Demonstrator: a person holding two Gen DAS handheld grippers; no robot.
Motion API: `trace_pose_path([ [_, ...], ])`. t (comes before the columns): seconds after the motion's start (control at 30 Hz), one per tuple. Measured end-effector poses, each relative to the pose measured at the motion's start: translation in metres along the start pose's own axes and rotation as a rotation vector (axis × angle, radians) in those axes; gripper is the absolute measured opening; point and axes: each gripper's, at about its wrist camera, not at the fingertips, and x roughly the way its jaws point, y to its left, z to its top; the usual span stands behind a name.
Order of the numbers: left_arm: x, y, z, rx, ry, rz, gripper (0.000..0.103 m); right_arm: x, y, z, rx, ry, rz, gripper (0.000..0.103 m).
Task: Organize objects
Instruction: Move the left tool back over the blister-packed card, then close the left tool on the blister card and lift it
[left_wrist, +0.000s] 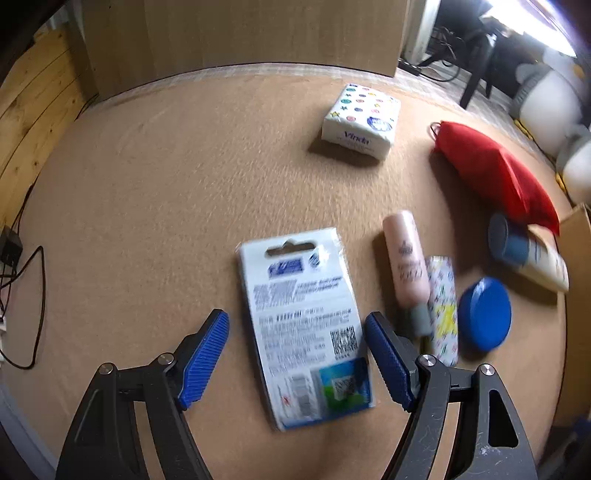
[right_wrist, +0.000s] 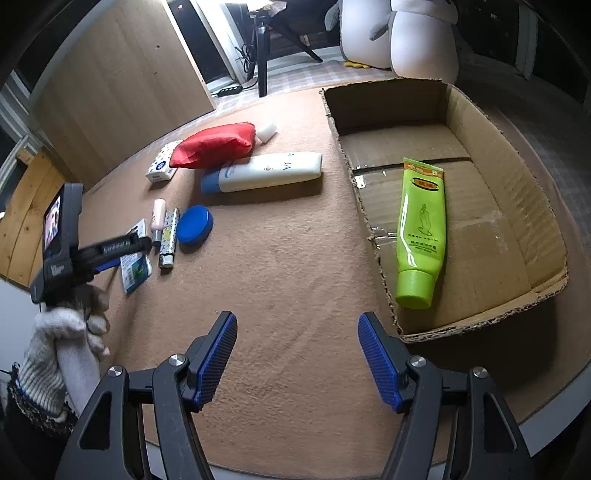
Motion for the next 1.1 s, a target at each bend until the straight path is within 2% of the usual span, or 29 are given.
trace_pose_path([
  [0.1, -0.006, 0.011, -0.009, 0.011, 0.000, -0.015, 0.078, 0.001, 0.003, 0.000, -0.003, 0.002, 0.002, 0.064],
  [0.23, -0.012, 0.022, -0.012, 0.013, -0.009, -0.040, 0.065, 0.005, 0.009, 0.001, -0.011, 0.009, 0.006, 0.064],
  [0.57, -0.011, 0.023, -0.008, 0.040, -0.002, -0.075, 0.063, 0.011, 0.024, 0.003, -0.041, 0.019, 0.013, 0.064],
  [0.9, -0.030, 0.028, -0.005, 0.049, -0.041, -0.110, 0.062, 0.003, 0.019, 0.006, -0.018, -0.006, 0.006, 0.064],
  [1.1, -0.033, 0.020, -0.012, 0.046, -0.022, -0.131, 0.062, 0.001, 0.015, 0.007, -0.010, -0.012, 0.004, 0.064],
])
